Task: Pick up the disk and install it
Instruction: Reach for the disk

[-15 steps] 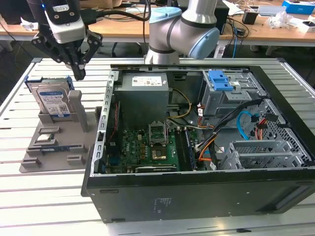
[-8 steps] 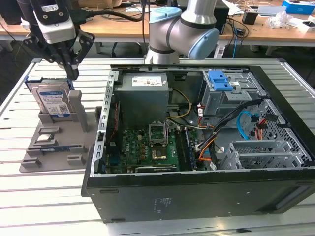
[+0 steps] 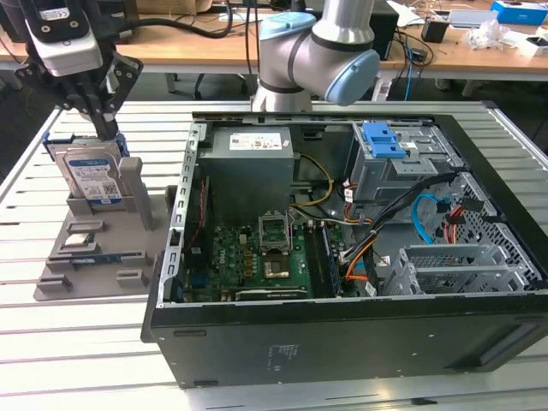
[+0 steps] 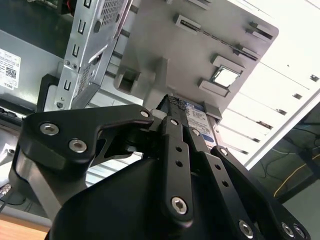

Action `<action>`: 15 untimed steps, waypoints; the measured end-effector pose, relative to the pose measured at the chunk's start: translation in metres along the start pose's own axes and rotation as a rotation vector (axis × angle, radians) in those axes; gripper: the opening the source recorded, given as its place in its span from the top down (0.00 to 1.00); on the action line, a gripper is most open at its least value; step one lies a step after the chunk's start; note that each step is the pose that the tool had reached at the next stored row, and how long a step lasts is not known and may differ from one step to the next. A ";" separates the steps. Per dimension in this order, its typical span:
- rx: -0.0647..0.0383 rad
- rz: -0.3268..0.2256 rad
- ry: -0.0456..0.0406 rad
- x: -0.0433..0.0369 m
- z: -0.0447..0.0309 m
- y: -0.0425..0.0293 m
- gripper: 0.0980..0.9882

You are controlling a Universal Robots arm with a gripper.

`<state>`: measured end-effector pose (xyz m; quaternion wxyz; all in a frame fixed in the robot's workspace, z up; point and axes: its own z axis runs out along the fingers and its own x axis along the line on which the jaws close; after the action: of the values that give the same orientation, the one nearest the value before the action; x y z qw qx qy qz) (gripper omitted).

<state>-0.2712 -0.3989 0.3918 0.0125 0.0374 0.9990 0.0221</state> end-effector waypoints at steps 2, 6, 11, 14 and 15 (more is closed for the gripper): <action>0.000 0.000 0.0001 0.0036 -0.0001 -0.0002 1.00; 0.000 0.000 0.0000 0.0134 -0.0002 -0.0010 1.00; 0.000 0.000 0.0001 0.0273 -0.0005 -0.0020 1.00; 0.000 0.000 0.0001 0.0363 -0.0006 -0.0027 1.00; 0.000 0.000 0.0000 0.0398 -0.0005 -0.0030 1.00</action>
<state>-0.3112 -0.3989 0.3913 0.0125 0.0374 0.9990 0.0221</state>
